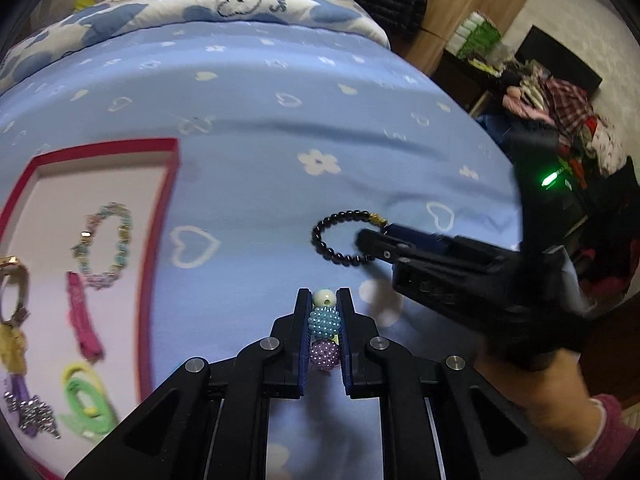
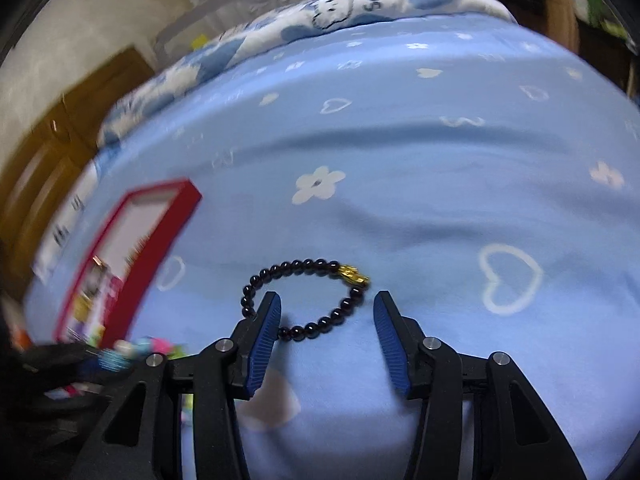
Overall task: Organize jewelry
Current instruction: 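Grasp the pastel beaded charm with the left gripper while the right gripper grasps the black bead bracelet, then carry the beaded charm and black bracelet over the red tray, then lower the charm and bracelet into the tray and open both grippers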
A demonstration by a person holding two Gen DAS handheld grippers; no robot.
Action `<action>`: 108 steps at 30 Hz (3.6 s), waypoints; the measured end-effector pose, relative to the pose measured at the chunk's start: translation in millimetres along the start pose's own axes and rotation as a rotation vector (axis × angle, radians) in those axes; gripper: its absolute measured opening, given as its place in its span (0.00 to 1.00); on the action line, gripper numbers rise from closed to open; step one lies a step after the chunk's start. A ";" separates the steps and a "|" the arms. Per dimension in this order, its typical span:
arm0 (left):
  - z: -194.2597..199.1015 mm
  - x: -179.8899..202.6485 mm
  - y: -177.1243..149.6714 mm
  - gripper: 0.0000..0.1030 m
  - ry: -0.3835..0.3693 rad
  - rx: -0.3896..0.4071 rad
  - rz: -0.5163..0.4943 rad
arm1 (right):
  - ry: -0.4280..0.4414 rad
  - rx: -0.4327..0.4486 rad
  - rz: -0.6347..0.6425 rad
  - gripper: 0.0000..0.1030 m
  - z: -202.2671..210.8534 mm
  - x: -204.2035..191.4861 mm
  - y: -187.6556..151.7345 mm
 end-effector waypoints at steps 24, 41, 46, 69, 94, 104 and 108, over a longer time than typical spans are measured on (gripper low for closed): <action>174.0 -28.6 -50.0 0.10 0.074 0.216 0.054 | 0.170 0.197 -0.060 0.07 125.8 -53.6 9.9; 240.6 -74.1 -81.1 0.10 0.162 0.293 0.150 | 0.277 0.196 0.067 0.07 144.8 -144.2 -9.1; 250.2 -84.3 -85.7 0.10 0.174 0.301 0.166 | 0.300 0.191 0.096 0.07 145.8 -165.7 -11.8; 233.4 -123.3 -71.4 0.10 0.205 0.268 0.191 | 0.409 0.108 0.180 0.07 116.2 -250.8 -22.2; 174.7 -160.6 -86.5 0.15 0.275 0.135 0.234 | 0.240 -0.033 0.262 0.08 44.2 -231.1 -53.8; 176.1 -160.5 -89.2 0.19 0.281 0.136 0.240 | 0.238 -0.046 0.262 0.12 39.6 -230.1 -55.9; 178.4 -158.9 -88.7 0.20 0.280 0.141 0.245 | 0.254 -0.040 0.248 0.14 43.4 -229.7 -54.5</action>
Point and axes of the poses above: each gripper's, at about its wrist camera, not at the fingertips, and z roughly against the way its jaws point, x to its right, y to its top, the point moved 10 cm from there along -z, roughly the way its jaws point, and after that the axes turned 13 degrees about -y, right-handed, at the moved point
